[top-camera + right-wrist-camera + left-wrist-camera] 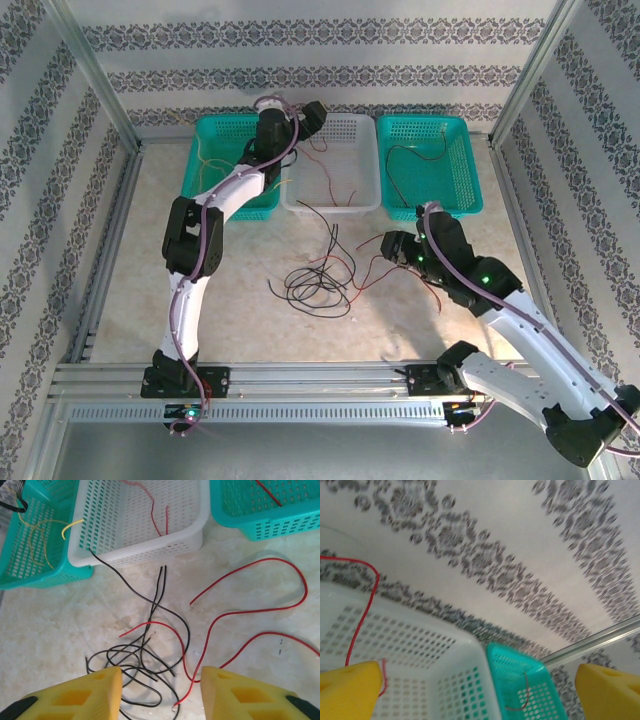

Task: Untangle the cables
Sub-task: Place the cable into the container, then pick up the cable from the container.

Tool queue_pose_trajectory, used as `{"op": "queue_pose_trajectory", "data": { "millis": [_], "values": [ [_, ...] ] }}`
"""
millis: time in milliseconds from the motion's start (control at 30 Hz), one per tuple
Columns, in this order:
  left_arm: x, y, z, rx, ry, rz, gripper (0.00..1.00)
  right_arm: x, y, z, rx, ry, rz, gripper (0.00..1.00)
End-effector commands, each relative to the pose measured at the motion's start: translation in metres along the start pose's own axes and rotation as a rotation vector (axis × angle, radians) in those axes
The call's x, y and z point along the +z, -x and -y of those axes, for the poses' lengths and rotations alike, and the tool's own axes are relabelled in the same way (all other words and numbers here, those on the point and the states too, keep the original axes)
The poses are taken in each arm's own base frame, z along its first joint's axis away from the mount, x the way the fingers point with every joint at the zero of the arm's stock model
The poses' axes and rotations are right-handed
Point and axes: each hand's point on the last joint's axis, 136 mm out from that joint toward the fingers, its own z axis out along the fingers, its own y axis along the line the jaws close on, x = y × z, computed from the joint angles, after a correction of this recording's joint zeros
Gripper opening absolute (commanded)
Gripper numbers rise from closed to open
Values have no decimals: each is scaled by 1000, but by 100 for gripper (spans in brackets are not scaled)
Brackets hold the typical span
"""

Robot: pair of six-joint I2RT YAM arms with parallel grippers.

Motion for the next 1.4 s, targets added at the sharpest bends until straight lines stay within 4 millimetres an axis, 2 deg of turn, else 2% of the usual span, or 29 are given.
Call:
{"op": "queue_pose_trajectory", "data": {
  "millis": [0,33,67,167,233,367,433,533,633,733,800,867,967,1033,1167,1267,1367],
  "values": [
    [-31,25,36,79,2,29,100,3,0,7,-25,-50,-41,51],
    [-38,26,39,96,9,22,100,7,-1,11,-23,-72,-56,65],
    [-44,26,42,111,19,12,100,12,-3,15,-22,-94,-73,71],
    [-71,29,63,193,18,-12,100,20,-3,29,-20,-167,-103,70],
    [-96,33,76,244,19,-18,100,24,1,39,0,-199,-105,68],
    [-152,45,85,287,62,-31,97,29,9,64,64,-273,-117,66],
    [-183,42,88,318,67,-67,96,29,14,67,58,-270,-117,66],
    [-225,27,83,346,83,-147,91,24,23,65,2,-282,-121,65],
    [-263,0,75,351,75,-258,87,29,28,65,-11,-297,-134,65],
    [-297,-26,59,361,118,-334,83,37,35,66,17,-327,-144,64],
    [-312,-37,46,339,135,-355,82,41,39,65,43,-332,-139,64],
    [-321,-46,39,334,138,-370,81,46,40,56,53,-296,-136,63],
    [-325,-53,32,320,161,-395,77,65,28,15,-27,-150,-168,64],
    [-324,-53,28,302,180,-393,76,76,20,-11,-119,-113,-201,64],
    [-317,-56,21,260,212,-395,72,98,14,-39,-237,-97,-239,61],
    [-309,-56,30,247,178,-410,72,101,27,-49,-277,-103,-211,60],
    [-306,-51,32,270,193,-412,72,100,57,-72,-303,-51,-133,64]
  ]
}}
